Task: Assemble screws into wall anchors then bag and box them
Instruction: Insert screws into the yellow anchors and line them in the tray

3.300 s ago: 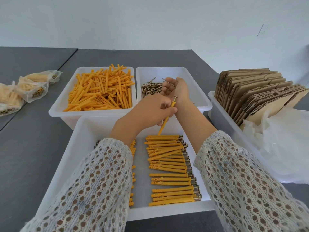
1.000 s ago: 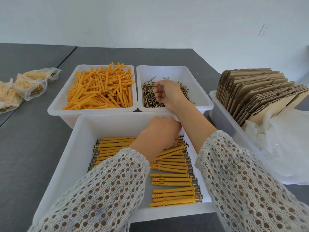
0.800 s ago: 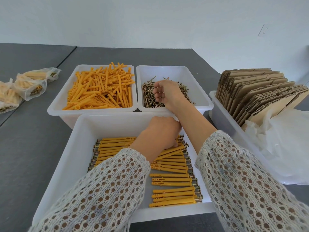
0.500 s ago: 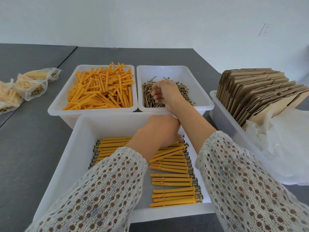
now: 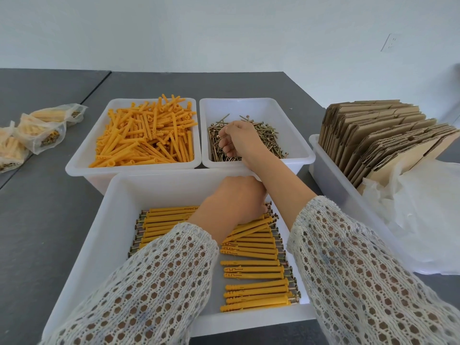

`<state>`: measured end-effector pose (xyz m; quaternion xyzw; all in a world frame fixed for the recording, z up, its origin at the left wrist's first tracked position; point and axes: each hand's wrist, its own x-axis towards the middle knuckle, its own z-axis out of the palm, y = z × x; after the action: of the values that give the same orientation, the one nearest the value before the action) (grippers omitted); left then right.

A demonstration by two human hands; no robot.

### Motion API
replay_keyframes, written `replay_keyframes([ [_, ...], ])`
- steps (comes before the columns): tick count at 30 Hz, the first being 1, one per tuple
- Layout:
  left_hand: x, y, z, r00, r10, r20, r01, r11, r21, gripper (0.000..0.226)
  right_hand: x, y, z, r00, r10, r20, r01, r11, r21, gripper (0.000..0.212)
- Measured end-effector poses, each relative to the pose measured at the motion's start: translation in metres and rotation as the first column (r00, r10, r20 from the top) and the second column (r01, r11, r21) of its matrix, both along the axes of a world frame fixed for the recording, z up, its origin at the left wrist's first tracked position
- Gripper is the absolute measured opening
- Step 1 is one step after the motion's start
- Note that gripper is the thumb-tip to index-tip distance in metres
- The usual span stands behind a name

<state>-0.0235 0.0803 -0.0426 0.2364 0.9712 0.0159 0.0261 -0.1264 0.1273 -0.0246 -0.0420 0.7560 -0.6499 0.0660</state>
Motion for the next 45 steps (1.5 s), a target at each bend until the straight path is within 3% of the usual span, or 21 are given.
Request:
replay_keyframes([
  [7,-0.004,-0.006,0.004,0.998,0.004,0.064,-0.009,0.997,0.076,0.018,0.001,0.001,0.001,1.0,-0.001,-0.004,0.001,1.0,0.02,0.025],
  [11,-0.012,-0.021,0.015,0.966,0.055,0.254,-0.137,0.939,0.316,0.023,0.003,0.002,0.0,0.997,-0.026,-0.074,0.036,0.991,0.128,0.026],
  [14,-0.014,-0.034,0.022,0.962,0.014,0.274,-0.136,0.891,0.432,0.026,0.003,0.002,-0.001,0.986,-0.068,-0.153,0.109,0.954,0.28,0.027],
  [16,-0.013,-0.043,0.028,0.962,-0.008,0.273,-0.149,0.824,0.547,0.029,0.0,0.004,0.0,0.972,-0.072,-0.224,0.165,0.889,0.427,0.026],
  [18,-0.013,-0.052,0.034,0.976,0.015,0.218,-0.166,0.699,0.696,0.033,-0.001,0.006,0.0,0.967,-0.068,-0.247,0.192,0.828,0.527,0.031],
  [21,-0.02,-0.072,0.037,0.975,0.221,0.01,-0.124,0.511,0.851,0.032,0.004,0.002,-0.005,0.973,0.013,-0.23,0.155,0.701,0.696,0.032],
  [22,-0.023,-0.081,0.035,0.942,0.332,-0.045,-0.141,0.516,0.845,0.03,0.006,0.0,-0.007,0.973,0.028,-0.229,0.156,0.649,0.744,0.029],
  [25,-0.028,-0.103,0.017,0.759,0.612,-0.224,-0.355,0.677,0.645,0.024,0.011,-0.003,-0.008,0.972,0.035,-0.232,0.176,0.546,0.819,0.013],
  [27,-0.029,-0.111,0.007,0.707,0.67,-0.224,-0.466,0.681,0.565,0.023,0.012,-0.003,-0.007,0.982,0.028,-0.187,0.152,0.469,0.87,0.024],
  [30,-0.037,-0.113,0.005,0.727,0.674,-0.127,-0.607,0.719,0.339,0.033,0.012,-0.001,-0.004,0.998,0.016,-0.06,0.049,0.388,0.921,0.032],
  [33,-0.045,-0.115,0.007,0.763,0.646,0.007,-0.643,0.758,0.106,0.043,0.011,0.0,-0.001,0.998,0.053,0.022,-0.042,0.399,0.916,0.032],
  [39,-0.044,-0.118,0.007,0.77,0.637,0.038,-0.637,0.763,0.113,0.038,0.007,0.0,-0.001,0.985,0.147,0.093,-0.149,0.432,0.889,0.034],
  [45,-0.044,-0.117,0.008,0.769,0.638,0.035,-0.638,0.762,0.109,0.034,0.004,0.001,-0.007,0.988,0.152,0.026,-0.09,0.43,0.898,0.031],
])
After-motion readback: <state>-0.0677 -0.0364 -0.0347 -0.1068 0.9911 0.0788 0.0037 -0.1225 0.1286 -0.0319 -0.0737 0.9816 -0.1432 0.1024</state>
